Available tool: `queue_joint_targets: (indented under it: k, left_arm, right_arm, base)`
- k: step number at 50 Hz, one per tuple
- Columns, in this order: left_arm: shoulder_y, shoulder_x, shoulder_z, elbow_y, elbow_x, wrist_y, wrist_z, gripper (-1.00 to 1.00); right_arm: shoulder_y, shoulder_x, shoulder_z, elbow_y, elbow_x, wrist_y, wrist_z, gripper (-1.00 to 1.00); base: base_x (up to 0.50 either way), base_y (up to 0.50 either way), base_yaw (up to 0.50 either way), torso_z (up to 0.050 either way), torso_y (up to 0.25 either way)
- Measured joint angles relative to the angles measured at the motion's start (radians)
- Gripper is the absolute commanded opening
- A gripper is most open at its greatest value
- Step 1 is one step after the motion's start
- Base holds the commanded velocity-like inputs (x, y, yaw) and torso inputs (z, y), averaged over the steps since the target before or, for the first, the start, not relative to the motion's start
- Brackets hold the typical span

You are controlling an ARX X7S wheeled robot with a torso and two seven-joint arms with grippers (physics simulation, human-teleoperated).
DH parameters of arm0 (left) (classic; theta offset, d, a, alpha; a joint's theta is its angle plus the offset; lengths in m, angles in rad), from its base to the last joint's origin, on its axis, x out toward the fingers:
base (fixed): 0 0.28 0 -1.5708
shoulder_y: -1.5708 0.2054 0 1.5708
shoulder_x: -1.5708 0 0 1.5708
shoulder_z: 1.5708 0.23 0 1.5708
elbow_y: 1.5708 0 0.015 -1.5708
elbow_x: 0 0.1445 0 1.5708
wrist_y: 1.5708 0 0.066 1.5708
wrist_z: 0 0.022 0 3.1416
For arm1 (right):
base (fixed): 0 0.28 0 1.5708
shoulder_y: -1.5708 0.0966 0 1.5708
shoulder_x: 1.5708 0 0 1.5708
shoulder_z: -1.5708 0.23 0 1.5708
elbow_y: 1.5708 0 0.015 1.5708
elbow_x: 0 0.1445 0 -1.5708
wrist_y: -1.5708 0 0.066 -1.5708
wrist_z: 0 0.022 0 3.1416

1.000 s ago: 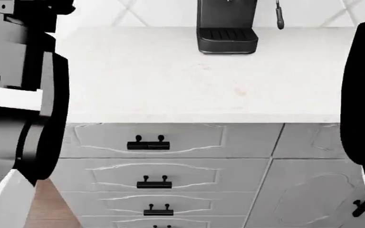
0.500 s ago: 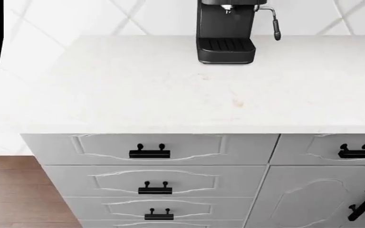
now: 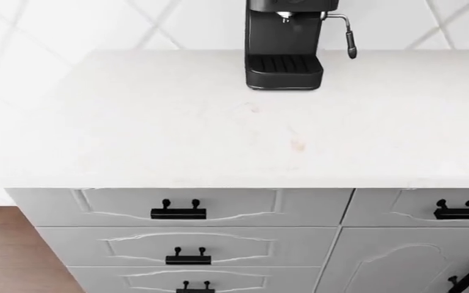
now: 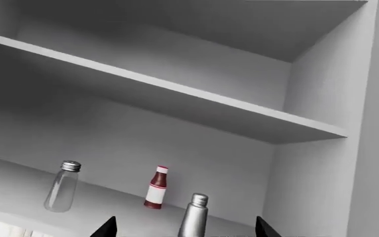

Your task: Pick and place the shaker into the drawer. Then close the cabinet.

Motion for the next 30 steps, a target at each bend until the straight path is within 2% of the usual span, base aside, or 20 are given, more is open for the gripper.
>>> queue_joint_targets:
  k: [9, 20, 30]
  left_arm:
    - [-0.003, 0.001, 0.014, -0.002, -0.014, 0.001, 0.003, 1.00]
    - [0.004, 0.001, -0.072, -0.002, 0.094, 0.024, -0.035, 1.00]
    - [0.012, 0.001, -0.086, -0.003, 0.127, 0.031, -0.053, 1.00]
  right_arm:
    - [0.001, 0.003, -0.019, 0.007, 0.018, 0.010, 0.003, 1.00]
    - [0.000, 0.004, -0.072, 0.010, 0.073, 0.019, 0.005, 1.00]
    - [-0.004, 0.010, -0.125, 0.012, 0.136, 0.025, 0.004, 1.00]
  base:
    - [0.47, -0.21, 0.00, 0.000, 0.000]
    - [0.50, -0.15, 0.00, 0.000, 0.000]
    - [0.50, -0.08, 0.00, 0.000, 0.000]
